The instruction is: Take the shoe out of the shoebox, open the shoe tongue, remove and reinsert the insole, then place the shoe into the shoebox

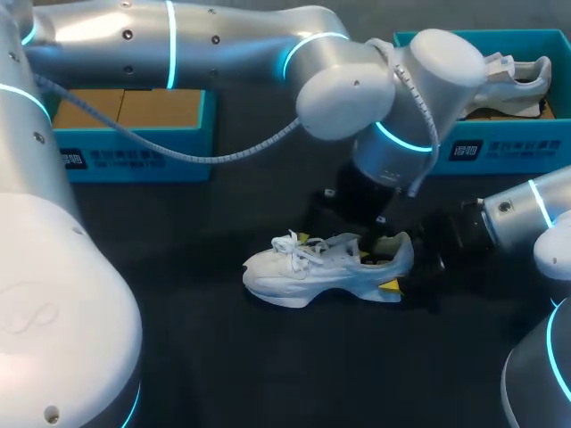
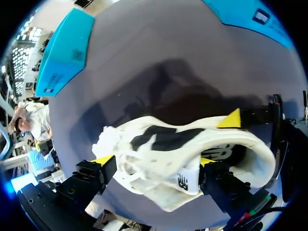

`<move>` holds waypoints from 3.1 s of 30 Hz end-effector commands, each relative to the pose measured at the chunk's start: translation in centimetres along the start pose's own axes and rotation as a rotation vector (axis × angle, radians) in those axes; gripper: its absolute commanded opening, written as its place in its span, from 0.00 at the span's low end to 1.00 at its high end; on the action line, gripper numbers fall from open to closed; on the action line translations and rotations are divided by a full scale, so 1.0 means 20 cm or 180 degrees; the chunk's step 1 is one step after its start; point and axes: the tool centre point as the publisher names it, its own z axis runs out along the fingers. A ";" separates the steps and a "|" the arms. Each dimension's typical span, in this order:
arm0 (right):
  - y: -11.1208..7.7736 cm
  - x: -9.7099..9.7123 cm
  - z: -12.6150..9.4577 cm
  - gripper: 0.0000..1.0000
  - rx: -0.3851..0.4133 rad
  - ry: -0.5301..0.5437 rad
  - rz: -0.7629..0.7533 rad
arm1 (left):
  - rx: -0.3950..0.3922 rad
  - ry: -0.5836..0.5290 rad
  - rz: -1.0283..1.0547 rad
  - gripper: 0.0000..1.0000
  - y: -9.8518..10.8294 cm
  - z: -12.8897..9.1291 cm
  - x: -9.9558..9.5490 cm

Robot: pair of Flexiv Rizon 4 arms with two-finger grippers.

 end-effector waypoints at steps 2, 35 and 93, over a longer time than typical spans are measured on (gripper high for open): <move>-0.02 -0.01 0.04 0.00 0.0013 0.0002 0.0003 | 0.0014 0.0068 -0.0090 1.00 0.04 -0.02 -0.13; -0.02 -0.01 0.04 0.00 0.0013 0.0002 0.0003 | -0.0236 0.0971 -0.0289 0.00 0.17 -0.03 -0.46; -0.02 -0.01 0.04 0.00 0.0013 0.0002 0.0003 | -0.0005 0.1276 0.0288 1.00 0.12 -0.07 -0.46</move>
